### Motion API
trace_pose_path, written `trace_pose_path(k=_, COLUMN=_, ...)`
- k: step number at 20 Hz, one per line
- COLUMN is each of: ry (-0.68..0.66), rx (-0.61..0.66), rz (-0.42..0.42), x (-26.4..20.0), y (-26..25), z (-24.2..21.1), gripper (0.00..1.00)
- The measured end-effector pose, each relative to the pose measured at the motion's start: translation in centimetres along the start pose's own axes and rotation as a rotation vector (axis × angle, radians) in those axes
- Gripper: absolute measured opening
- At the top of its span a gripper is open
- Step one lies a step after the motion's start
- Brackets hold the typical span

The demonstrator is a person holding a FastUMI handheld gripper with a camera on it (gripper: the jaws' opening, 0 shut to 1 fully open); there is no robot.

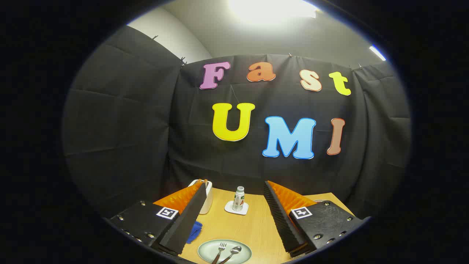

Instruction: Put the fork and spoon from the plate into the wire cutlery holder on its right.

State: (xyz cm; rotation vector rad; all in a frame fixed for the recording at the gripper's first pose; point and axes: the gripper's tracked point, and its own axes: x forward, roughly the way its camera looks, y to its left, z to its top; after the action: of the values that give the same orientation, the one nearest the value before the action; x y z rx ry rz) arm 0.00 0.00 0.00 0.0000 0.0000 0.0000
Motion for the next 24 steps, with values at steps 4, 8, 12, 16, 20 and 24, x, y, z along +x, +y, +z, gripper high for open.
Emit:
trace_pose_path(k=4, ry=-0.001, rx=0.034, rz=-0.005, x=0.1, y=0.1, z=-0.3, gripper=0.96)
trace_pose_path(k=8, ry=-0.016, rx=0.068, rz=-0.021, x=0.4, y=-0.4, z=-0.2, gripper=0.96)
trace_pose_path(k=12, ry=-0.013, rx=0.090, rz=-0.044, x=0.9, y=-1.2, z=-0.5, gripper=0.96)
trace_pose_path(k=16, ry=0.014, rx=0.122, rz=-0.057, x=1.6, y=-1.5, z=-1.5, gripper=0.96)
trace_pose_path(k=20, ry=0.041, rx=0.146, rz=-0.075, x=1.9, y=-1.6, z=-2.8, gripper=0.97)
trace_pose_path(k=24, ry=0.101, rx=0.163, rz=-0.092, x=2.5, y=-1.5, z=-5.2, gripper=0.96)
